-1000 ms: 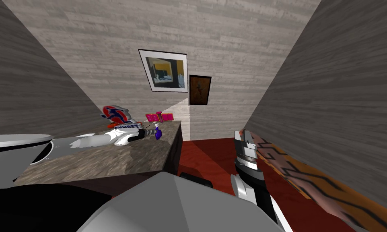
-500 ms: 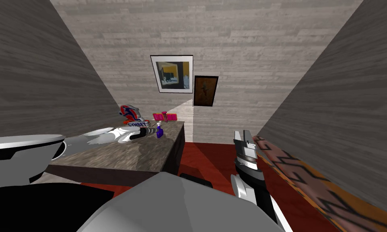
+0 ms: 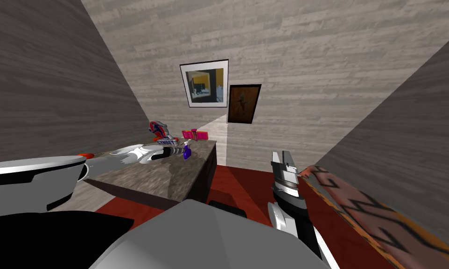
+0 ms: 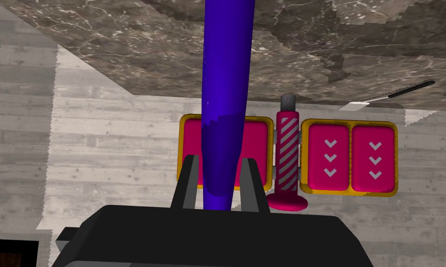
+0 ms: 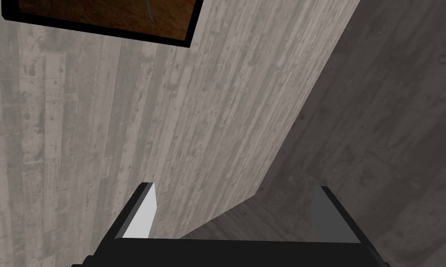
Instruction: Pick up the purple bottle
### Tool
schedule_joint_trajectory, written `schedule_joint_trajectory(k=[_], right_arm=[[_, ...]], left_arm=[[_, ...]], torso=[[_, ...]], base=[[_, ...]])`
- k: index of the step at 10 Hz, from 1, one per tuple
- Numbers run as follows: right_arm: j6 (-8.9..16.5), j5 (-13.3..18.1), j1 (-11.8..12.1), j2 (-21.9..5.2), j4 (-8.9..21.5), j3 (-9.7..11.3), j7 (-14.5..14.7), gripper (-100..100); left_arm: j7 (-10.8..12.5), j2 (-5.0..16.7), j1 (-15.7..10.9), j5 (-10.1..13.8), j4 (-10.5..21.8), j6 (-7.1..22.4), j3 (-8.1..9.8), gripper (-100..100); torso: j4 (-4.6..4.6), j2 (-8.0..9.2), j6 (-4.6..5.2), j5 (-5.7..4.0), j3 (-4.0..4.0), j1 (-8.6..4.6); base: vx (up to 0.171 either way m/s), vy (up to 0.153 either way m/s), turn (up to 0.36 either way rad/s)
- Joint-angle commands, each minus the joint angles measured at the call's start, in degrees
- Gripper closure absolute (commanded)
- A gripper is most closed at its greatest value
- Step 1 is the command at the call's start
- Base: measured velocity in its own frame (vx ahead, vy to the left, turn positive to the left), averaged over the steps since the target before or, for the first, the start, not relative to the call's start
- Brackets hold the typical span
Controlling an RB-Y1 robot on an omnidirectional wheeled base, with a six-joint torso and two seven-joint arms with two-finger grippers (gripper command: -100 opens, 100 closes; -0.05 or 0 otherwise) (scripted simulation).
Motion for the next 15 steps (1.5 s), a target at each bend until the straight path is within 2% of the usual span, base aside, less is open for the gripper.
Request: schedule_joint_trajectory(k=[1,2,3,4,5,6,9,10,12,13,15], right_arm=[[0.0,0.0,0.0,0.0,0.0,0.0,0.0,0],[0.0,0.0,0.0,0.0,0.0,0.0,0.0,0],[0.0,0.0,0.0,0.0,0.0,0.0,0.0,0],[0.0,0.0,0.0,0.0,0.0,0.0,0.0,0],[0.0,0.0,0.0,0.0,0.0,0.0,0.0,0],[0.0,0.0,0.0,0.0,0.0,0.0,0.0,0],[0.0,0.0,0.0,0.0,0.0,0.0,0.0,0],[0.0,0.0,0.0,0.0,0.0,0.0,0.0,0],[0.0,0.0,0.0,0.0,0.0,0.0,0.0,0],[0.0,0.0,0.0,0.0,0.0,0.0,0.0,0],[0.0,0.0,0.0,0.0,0.0,0.0,0.0,0]], left_arm=[[-1.3,-1.1,-1.1,-0.7,2.9,-2.9,0.12,100],[-1.3,-1.1,-1.1,-0.7,3.1,-4.3,0.12,100],[-3.2,-3.0,-3.5,-2.0,5.6,-5.9,0.1,100],[-3.2,-3.0,-3.5,-2.0,7.0,-7.6,0.1,100],[-3.2,-3.0,-3.5,-2.0,7.0,-9.2,0.1,100],[-5.1,-4.9,-5.8,-3.3,9.1,-10.6,0.07,100],[-5.1,-4.9,-5.9,-3.3,11.0,-14.0,0.07,100],[-7.1,-6.8,-8.3,-4.6,13.6,-16.2,0.05,100],[-7.1,-6.8,-8.3,-4.6,14.9,-18.8,0.05,100],[-9.0,-8.6,-10.7,-5.9,17.6,-20.9,0.02,100],[-9.0,-8.6,-10.7,-5.9,18.8,-23.5,0.02,100]], torso=[[0.0,0.0,0.0,0.0,0.0,0.0],[-0.03,-0.02,0.12,0.01,-0.03,-0.05],[-0.01,0.09,0.26,0.03,0.02,-0.02],[0.0,-0.01,0.05,-0.02,-0.01,-0.1],[-0.03,-0.03,0.11,-0.02,-0.03,-0.12],[0.0,0.11,0.24,0.01,0.03,-0.03],[0.01,0.12,0.23,-0.01,0.05,-0.06],[0.04,0.22,0.25,0.01,0.11,0.05],[0.0,0.03,0.1,-0.04,0.01,-0.13],[0.03,0.16,0.22,-0.01,0.07,-0.03],[0.02,0.12,0.14,-0.05,0.06,-0.18]], base=[[0.113,-0.069,0.228],[0.043,-0.041,-0.018],[0.102,-0.065,0.306],[0.117,-0.086,0.237],[0.045,-0.04,0.025],[0.083,-0.049,0.27],[0.052,-0.051,0.088],[0.09,-0.066,0.249],[0.076,-0.069,0.175],[0.073,-0.078,0.301],[0.06,-0.08,0.138]])
